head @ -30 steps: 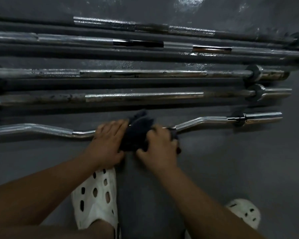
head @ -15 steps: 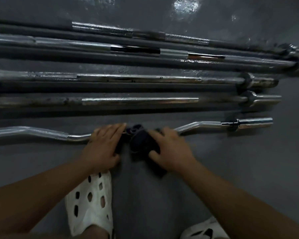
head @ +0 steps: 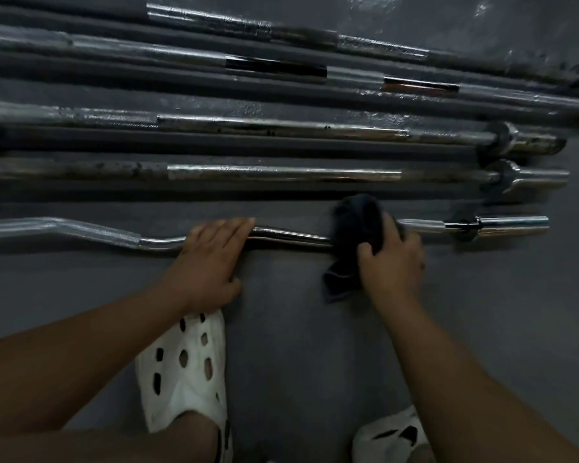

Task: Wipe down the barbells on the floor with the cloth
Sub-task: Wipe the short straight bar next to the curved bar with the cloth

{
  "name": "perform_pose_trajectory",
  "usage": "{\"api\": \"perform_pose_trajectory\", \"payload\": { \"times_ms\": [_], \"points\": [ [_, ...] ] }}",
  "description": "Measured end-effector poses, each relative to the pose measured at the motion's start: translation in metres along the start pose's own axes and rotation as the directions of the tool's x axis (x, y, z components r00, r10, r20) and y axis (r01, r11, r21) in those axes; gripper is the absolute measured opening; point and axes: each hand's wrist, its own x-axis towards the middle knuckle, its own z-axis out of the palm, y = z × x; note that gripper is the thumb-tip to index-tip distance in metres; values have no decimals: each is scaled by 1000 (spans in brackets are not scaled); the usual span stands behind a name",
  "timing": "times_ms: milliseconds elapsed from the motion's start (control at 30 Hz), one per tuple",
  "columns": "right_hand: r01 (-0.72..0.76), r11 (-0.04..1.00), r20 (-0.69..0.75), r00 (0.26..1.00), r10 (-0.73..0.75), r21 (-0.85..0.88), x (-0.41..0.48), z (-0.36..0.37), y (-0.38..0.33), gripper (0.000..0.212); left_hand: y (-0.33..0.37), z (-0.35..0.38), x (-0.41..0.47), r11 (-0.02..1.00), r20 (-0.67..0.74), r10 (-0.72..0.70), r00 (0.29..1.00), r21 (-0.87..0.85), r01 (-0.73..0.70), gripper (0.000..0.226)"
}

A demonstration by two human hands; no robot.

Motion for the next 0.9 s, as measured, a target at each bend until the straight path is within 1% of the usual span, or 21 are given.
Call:
{"api": "perform_pose_trajectory", "payload": {
  "times_ms": [33,67,100,133,167,200,233,267,333,400,433,500,567,600,633,667,700,767,800,833,900],
  "points": [
    [-67,996,7,998,67,-53,-10,5,-6,68,1,0,1,1000,5,-2,1000,6,2,105],
    [-18,995,60,998,24,-100,-23,12,-20,68,1,1,1,1000,15,-4,1000,14,4,104],
    [125,988,150,983,-110,-94,-38,17,-39,69,1,1,3,1000,30,-2,1000,27,2,103],
    [296,955,261,925,-277,-33,-52,23,-57,71,1,0,3,999,39,3,999,42,-5,99],
    [430,901,364,832,-419,54,-61,24,-72,73,1,-1,2,999,30,13,999,51,-15,92],
    [509,853,406,759,-509,116,-60,20,-80,73,0,-1,2,998,4,25,1000,51,-25,86],
    [530,835,365,755,-544,148,-47,16,-79,70,-1,-1,2,998,-15,30,999,51,-30,85],
    [492,856,276,811,-516,156,-30,13,-69,67,-1,0,2,999,-22,27,999,45,-26,90],
    [237,963,66,967,-247,128,-2,9,-30,67,0,0,1,1000,-24,12,1000,3,-12,103],
    [-5,997,-19,1000,7,83,-9,10,-5,69,1,0,0,1000,-12,6,1000,-14,-6,106],
    [-23,999,4,1000,23,32,-23,15,-7,70,3,-2,1,1000,-8,4,1000,-6,-4,107],
    [181,983,176,968,-180,8,-50,22,-30,67,2,-2,2,1000,6,-5,1000,8,5,107],
    [409,900,380,816,-435,153,-51,18,-51,64,2,-2,1,1000,5,-2,1000,23,2,106],
    [446,871,372,787,-492,207,-43,9,-55,62,1,-1,1,999,-12,10,1000,31,-9,104],
    [435,869,290,822,-490,235,-30,5,-49,62,0,0,0,999,-21,14,1000,33,-13,103],
    [345,904,185,900,-395,251,-15,2,-37,65,-1,1,0,1000,-17,10,1000,24,-10,104],
    [191,949,105,969,-223,253,-2,-2,-20,69,-1,1,0,1000,-14,6,1000,9,-6,105],
    [-71,985,100,993,56,160,0,-4,-2,76,0,0,1,1000,-26,9,1000,-3,-10,105],
    [-74,995,125,990,65,66,-8,0,-3,76,1,-1,0,1000,-17,11,1000,-3,-11,105],
    [15,1000,158,987,-15,-1,-18,2,-10,73,1,-1,0,1000,2,7,1000,0,-7,106],
    [322,946,286,910,-299,-34,-30,3,-23,65,2,-3,0,1000,28,-4,1000,1,4,106]
  ]
}}
